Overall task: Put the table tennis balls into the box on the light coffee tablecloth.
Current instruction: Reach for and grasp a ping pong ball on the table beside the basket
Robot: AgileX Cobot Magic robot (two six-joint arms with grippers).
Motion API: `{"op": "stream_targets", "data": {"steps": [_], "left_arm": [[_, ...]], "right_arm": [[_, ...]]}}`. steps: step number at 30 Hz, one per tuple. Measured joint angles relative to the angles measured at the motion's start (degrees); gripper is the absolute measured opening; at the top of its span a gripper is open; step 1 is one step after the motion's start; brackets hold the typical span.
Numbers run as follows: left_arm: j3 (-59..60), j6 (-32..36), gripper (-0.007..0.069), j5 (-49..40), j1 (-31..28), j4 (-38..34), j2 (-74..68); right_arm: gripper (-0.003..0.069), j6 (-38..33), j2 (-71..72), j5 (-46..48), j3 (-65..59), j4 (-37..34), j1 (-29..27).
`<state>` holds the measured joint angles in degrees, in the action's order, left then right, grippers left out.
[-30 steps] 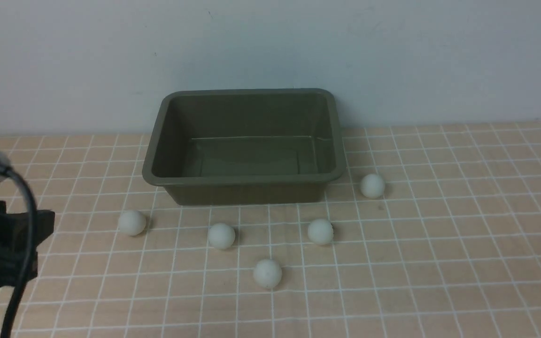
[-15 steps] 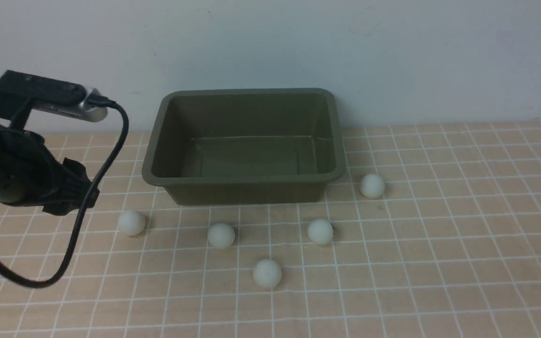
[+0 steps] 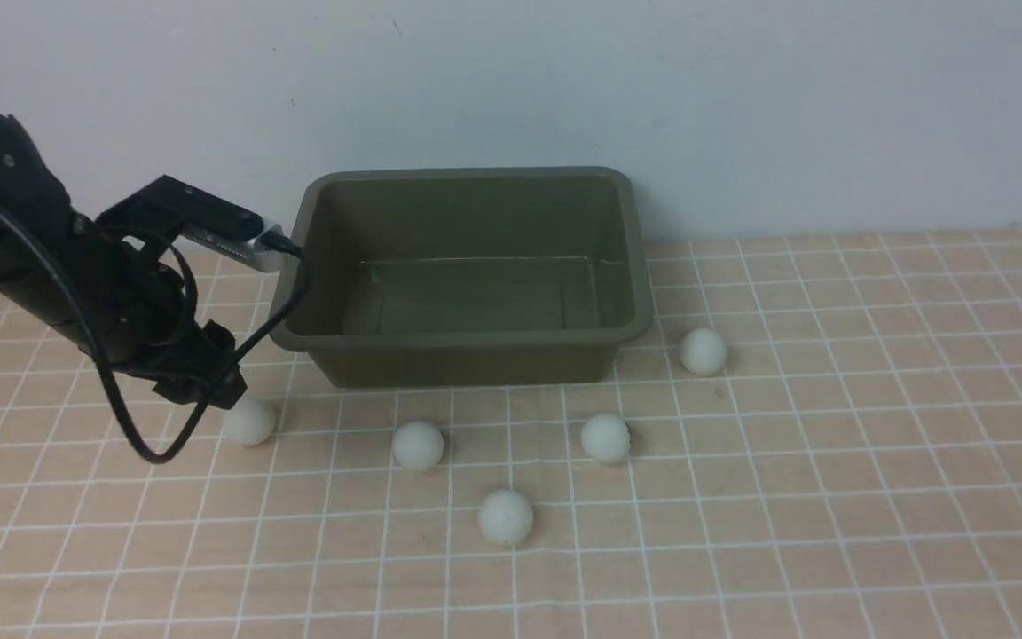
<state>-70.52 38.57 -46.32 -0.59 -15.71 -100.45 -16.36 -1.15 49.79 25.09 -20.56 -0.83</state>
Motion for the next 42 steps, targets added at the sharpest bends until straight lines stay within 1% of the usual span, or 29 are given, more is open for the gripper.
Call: {"op": "stream_targets", "data": {"steps": [5, 10, 16, 18, 20, 21, 24, 26, 28, 31, 33, 35, 37, 38, 39, 40, 42], "left_arm": [[-3.6, 0.1, 0.0456, 0.3, 0.0, 0.1, -6.8], [-5.2, 0.3, 0.0456, 1.0, 0.0, 0.2, -10.8], [-6.1, 2.2, 0.0456, 3.0, 0.0, -0.9, -15.5], [-6.1, 2.3, 0.0437, 3.8, 0.0, -1.5, -16.4], [-6.4, 2.3, 0.0351, 3.7, 0.0, -2.2, -16.7], [-6.8, 2.5, 0.0309, 3.3, 0.0, -2.2, -16.6], [-8.2, 2.6, 0.032, 0.8, 0.0, -1.6, -15.6], [-10.6, 2.6, 0.032, -2.6, 0.0, 0.8, -13.7], [-13.6, 1.4, 0.032, -5.7, 0.0, 2.9, -11.6], [-18.3, 0.0, 0.032, -8.8, 0.0, 3.3, -9.6], [-21.0, 0.2, 0.032, -10.1, 0.1, 2.2, -9.4], [-25.0, 2.3, 0.032, -11.7, 0.8, -1.7, -9.9], [-28.0, 5.8, 0.032, -11.9, 2.1, -6.7, -11.5], [-29.1, 6.9, 0.032, -11.9, 2.8, -7.9, -12.3], [-29.7, 7.4, 0.032, -11.9, 3.1, -8.4, -12.8], [-32.5, 8.5, 0.032, -12.0, 4.7, -9.1, -14.7], [-35.3, 9.2, 0.032, -13.0, 6.3, -7.6, -17.2]], "right_arm": [[0.0536, 0.0, 0.0, 0.5, 0.0, 0.0, 0.0], [0.0536, 0.0, 0.0, 0.5, 0.0, 0.0, 0.0], [0.0536, 0.0, 0.0, 0.5, 0.0, 0.1, 0.0], [0.0536, 0.0, 0.0, 0.5, 0.0, 0.1, 0.0], [0.0535, 0.0, 0.0, 0.5, 0.0, 0.1, 0.0], [0.0534, 0.0, 0.0, 0.5, 0.0, 0.1, 0.0], [0.0534, 0.0, 0.0, 0.5, 0.0, 0.1, 0.0], [0.0534, 0.0, 0.0, 0.5, 0.0, 0.1, 0.0], [0.0534, 0.0, 0.0, 0.5, 0.0, 0.1, 0.0], [0.0534, 0.0, 0.0, 0.6, 0.0, 0.1, 0.0], [0.0534, 0.0, 0.0, 0.6, 0.0, 0.1, 0.0], [0.0534, 0.0, 0.0, 0.6, 0.0, 0.1, 0.0], [0.0534, 0.0, 0.0, 0.6, 0.0, 0.1, 0.0], [0.0534, 0.0, 0.0, 0.6, 0.0, 0.1, 0.0], [0.0534, 0.0, 0.0, 0.6, 0.0, 0.1, 0.0], [0.0534, 0.0, 0.0, 0.6, 0.0, 0.1, 0.0], [0.0533, 0.0, 0.0, 0.6, 0.0, 0.1, 0.0]]}}
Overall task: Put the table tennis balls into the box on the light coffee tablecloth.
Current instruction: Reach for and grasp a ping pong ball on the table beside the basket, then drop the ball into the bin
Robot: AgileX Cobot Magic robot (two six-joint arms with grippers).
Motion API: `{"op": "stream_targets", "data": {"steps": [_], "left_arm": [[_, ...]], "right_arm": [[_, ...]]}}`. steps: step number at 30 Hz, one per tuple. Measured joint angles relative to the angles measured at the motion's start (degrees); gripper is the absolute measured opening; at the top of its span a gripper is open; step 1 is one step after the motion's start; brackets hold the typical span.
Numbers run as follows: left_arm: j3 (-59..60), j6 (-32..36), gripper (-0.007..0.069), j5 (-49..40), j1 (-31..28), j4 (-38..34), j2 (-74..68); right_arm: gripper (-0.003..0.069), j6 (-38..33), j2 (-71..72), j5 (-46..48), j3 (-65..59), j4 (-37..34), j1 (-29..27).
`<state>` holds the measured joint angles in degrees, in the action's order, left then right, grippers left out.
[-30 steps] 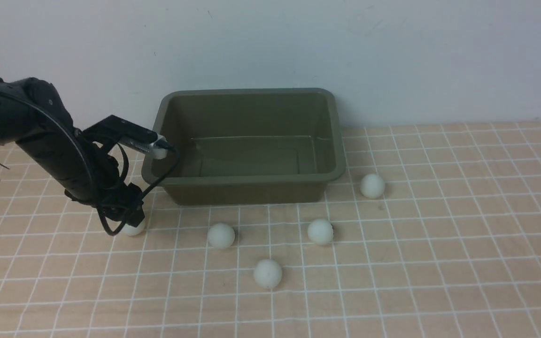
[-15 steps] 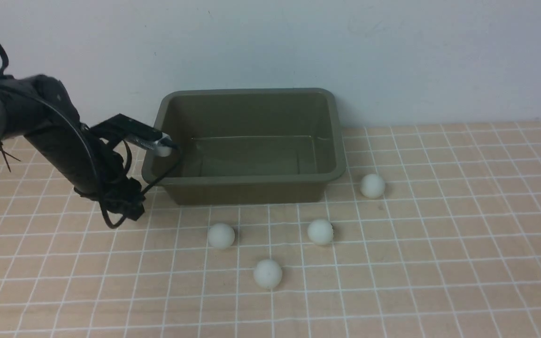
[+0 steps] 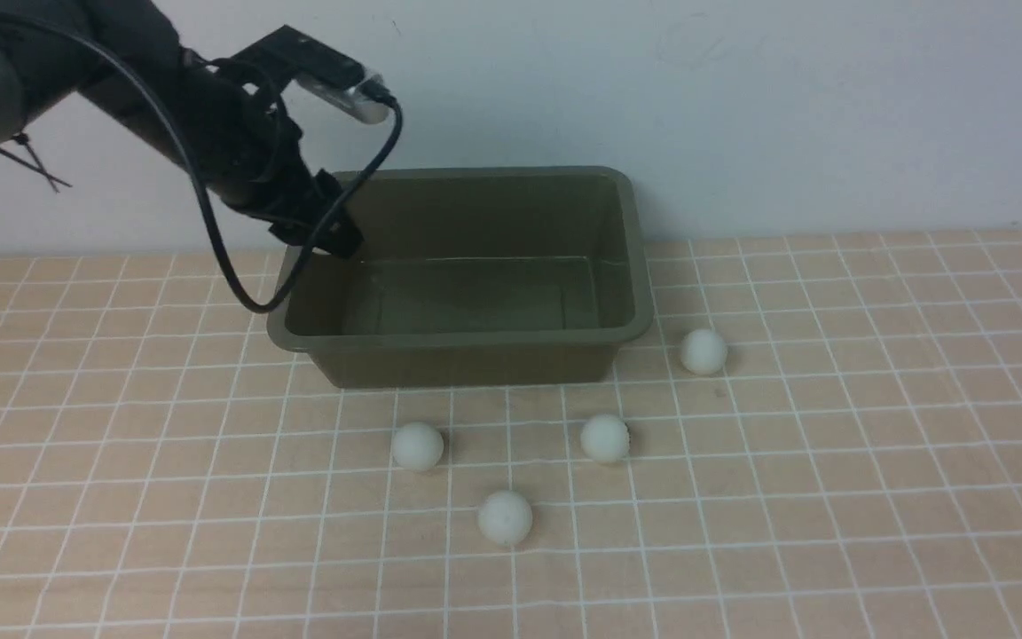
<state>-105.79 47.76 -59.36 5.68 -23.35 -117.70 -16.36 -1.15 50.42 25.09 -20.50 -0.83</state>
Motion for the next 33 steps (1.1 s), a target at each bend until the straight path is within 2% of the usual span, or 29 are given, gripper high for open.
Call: {"op": "stream_targets", "data": {"steps": [3, 5, 8, 9, 13, 17, 25, 29, 33], "left_arm": [[-3.5, 0.0, 0.033, -2.5, 1.9, 5.3, -2.8], [-5.1, -0.6, 0.037, -3.9, 2.8, 8.9, -3.8], [-8.3, -6.7, 0.0489, -6.1, 3.9, 14.3, -4.0], [-10.8, -11.2, 0.0529, -7.4, 4.2, 15.4, -3.5], [-16.9, -18.7, 0.0549, -10.9, 4.3, 14.3, -1.4], [-19.6, -25.2, 0.051, -11.4, 4.4, 11.6, 2.7], [-17.7, -36.5, 0.0344, -12.4, 4.8, 9.6, 9.0], [-7.0, -37.8, 0.0269, -12.3, 5.2, 8.8, 14.7], [8.8, -38.0, 0.0242, -12.2, 5.4, 6.6, 21.3]], "right_arm": [[0.0533, 0.0, 0.0, 0.1, 0.0, 0.0, 0.0], [0.0533, 0.0, 0.0, 0.2, 0.0, 0.0, 0.0], [0.0533, 0.0, 0.0, 0.2, 0.0, 0.0, 0.0], [0.0533, 0.0, 0.0, 0.2, 0.0, 0.0, 0.0], [0.0533, 0.0, 0.0, 0.3, 0.0, 0.0, 0.0], [0.0533, 0.0, 0.0, 0.2, 0.0, 0.0, 0.0], [0.0533, 0.0, 0.0, 0.3, 0.0, 3.3, 0.0], [0.0533, 0.0, 0.0, 1.4, 0.0, 4.1, 0.0], [0.0533, 0.0, 0.0, 2.1, 0.0, 4.1, 0.0]]}}
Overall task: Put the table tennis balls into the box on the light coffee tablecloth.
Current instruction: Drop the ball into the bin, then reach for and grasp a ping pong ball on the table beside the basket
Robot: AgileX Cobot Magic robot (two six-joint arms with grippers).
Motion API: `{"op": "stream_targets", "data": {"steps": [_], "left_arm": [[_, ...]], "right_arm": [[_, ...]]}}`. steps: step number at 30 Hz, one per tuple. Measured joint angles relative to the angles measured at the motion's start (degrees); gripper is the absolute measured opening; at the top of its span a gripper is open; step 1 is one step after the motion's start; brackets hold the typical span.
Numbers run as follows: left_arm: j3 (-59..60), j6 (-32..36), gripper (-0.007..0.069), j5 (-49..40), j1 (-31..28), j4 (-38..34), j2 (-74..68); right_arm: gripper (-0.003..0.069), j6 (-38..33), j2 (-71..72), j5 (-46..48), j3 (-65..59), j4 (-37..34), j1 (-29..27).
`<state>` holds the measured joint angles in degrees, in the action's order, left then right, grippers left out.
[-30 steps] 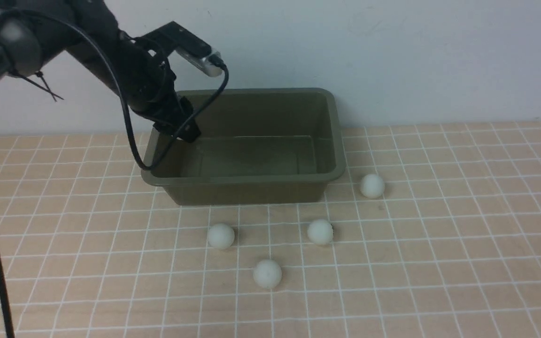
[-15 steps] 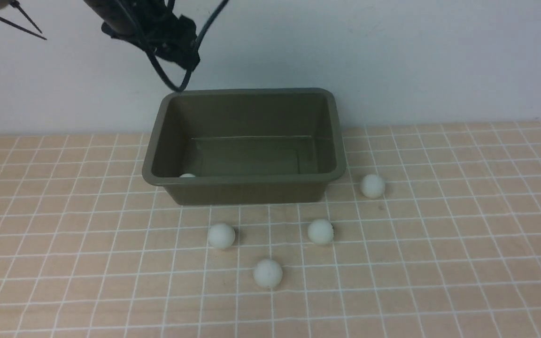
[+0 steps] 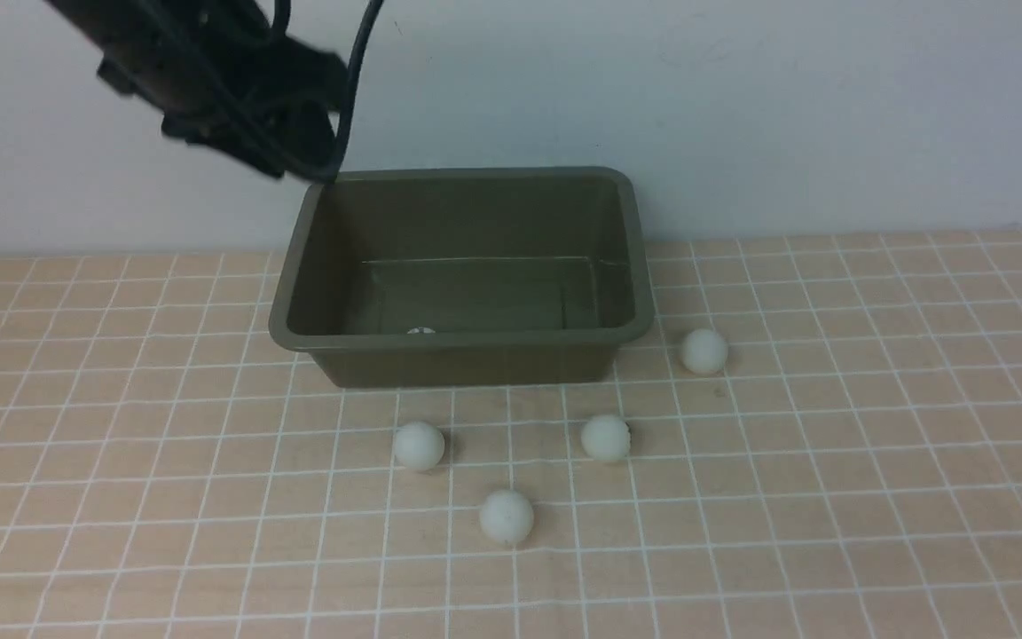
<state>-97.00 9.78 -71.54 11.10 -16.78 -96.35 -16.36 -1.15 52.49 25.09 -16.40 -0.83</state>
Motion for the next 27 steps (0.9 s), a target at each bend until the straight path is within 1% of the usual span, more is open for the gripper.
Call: {"op": "stream_targets", "data": {"steps": [3, 5, 7, 9, 10, 14, 19, 20, 21, 23, 26, 27], "left_arm": [[13.7, 1.8, 0.0237, 0.1, 0.6, -3.8, 3.8], [18.6, 3.5, 0.0237, 0.2, 1.3, -5.1, 4.5], [24.7, 6.5, 0.0237, 0.5, 2.9, -6.1, 4.8], [28.0, 8.5, 0.0239, 3.3, 4.2, -6.4, 4.8], [30.1, 10.4, 0.0247, 7.1, 5.2, -6.6, 4.8], [34.7, 13.0, 0.028, 21.6, 8.2, -6.9, 4.8], [35.7, 13.7, 0.0341, 32.6, 10.8, -7.3, 4.3], [35.7, 13.8, 0.0352, 33.4, 11.0, -7.4, 4.1], [35.7, 14.0, 0.0386, 36.0, 11.4, -7.5, 3.3], [35.7, 14.6, 0.0431, 37.8, 11.6, -7.6, 2.1], [35.8, 15.2, 0.0477, 38.9, 11.5, -7.6, -0.4], [35.8, 15.3, 0.0478, 38.9, 11.5, -7.6, -0.8]], "right_arm": [[0.0528, 0.0, 0.0, 0.4, 0.0, 0.0, 0.0], [0.0525, 0.0, 0.0, 0.5, 0.0, 0.0, 0.0], [0.0514, 0.0, 0.0, 0.5, 0.0, 0.0, 0.0], [0.0504, 0.0, 0.0, 0.5, 0.0, 0.0, 0.0], [0.0496, 0.0, 0.0, 0.6, 0.0, 0.0, 0.0], [0.047, 0.1, 0.0, 0.6, 0.0, 0.0, 0.0], [0.0446, 0.1, 0.0, 0.7, 0.0, 0.0, 0.0], [0.0444, 0.1, 0.0, 0.7, 0.0, 0.0, 0.0], [0.0442, 0.1, 0.0, 0.7, 0.0, 0.0, 0.0], [0.0441, 0.1, 0.0, 0.7, 0.0, 0.0, 0.0], [0.0441, 0.1, 0.0, 0.7, 0.0, 0.0, 0.0], [0.0441, 0.1, 0.0, 0.7, 0.0, 0.0, 0.0]]}}
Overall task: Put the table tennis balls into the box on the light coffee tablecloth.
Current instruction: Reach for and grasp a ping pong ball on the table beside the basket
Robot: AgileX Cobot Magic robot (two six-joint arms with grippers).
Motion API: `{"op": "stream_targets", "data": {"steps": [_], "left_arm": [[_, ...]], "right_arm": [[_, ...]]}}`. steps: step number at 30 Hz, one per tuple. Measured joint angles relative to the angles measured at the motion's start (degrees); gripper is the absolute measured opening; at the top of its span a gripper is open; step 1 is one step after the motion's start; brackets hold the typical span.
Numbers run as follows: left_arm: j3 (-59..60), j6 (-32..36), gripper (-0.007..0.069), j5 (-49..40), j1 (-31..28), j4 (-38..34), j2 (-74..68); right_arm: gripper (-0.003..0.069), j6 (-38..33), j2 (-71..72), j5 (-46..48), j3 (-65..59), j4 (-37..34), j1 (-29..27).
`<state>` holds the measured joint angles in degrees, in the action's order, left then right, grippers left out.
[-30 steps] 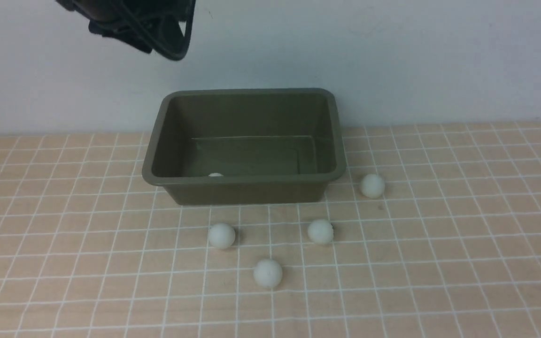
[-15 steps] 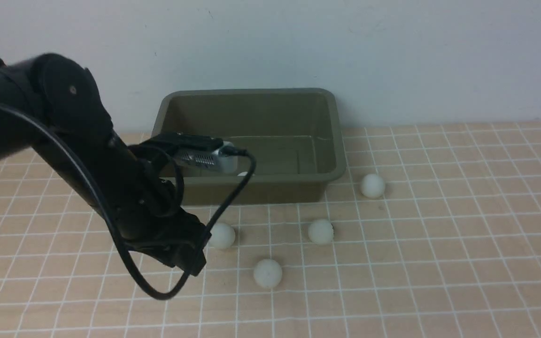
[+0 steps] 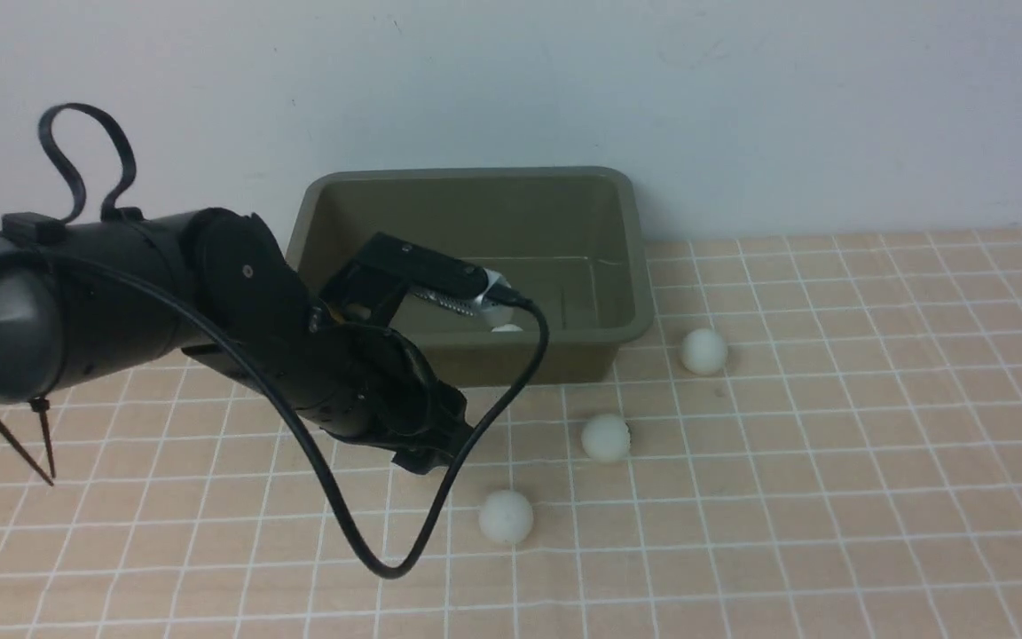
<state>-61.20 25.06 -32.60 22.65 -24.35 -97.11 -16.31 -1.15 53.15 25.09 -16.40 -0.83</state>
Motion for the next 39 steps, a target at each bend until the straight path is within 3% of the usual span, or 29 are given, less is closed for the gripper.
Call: {"op": "stream_targets", "data": {"steps": [10, 20, 29, 34, 39], "left_arm": [[0.0, 0.0, 0.0486, 7.9, 0.2, 0.0, -4.0], [0.0, -0.6, 0.0435, 14.6, -0.2, -0.3, -8.6], [0.0, -0.6, 0.043, 15.2, -0.7, -0.4, -10.8], [0.0, -0.6, 0.0299, 15.3, -0.7, 0.6, -11.0], [-0.1, -0.7, 0.0288, 14.0, -0.7, 2.2, -11.0]], "right_arm": [[0.0441, 0.1, 0.0, 0.0, 0.0, 0.0, 0.0], [0.0441, 0.1, 0.0, 0.1, 0.0, -1.0, 0.0], [0.044, 0.1, 0.0, 0.1, 0.0, -1.2, 0.0], [0.044, 0.1, 0.0, 0.1, 0.0, -1.2, 0.0], [0.044, 0.1, 0.0, 0.2, 0.0, -1.2, 0.0]]}}
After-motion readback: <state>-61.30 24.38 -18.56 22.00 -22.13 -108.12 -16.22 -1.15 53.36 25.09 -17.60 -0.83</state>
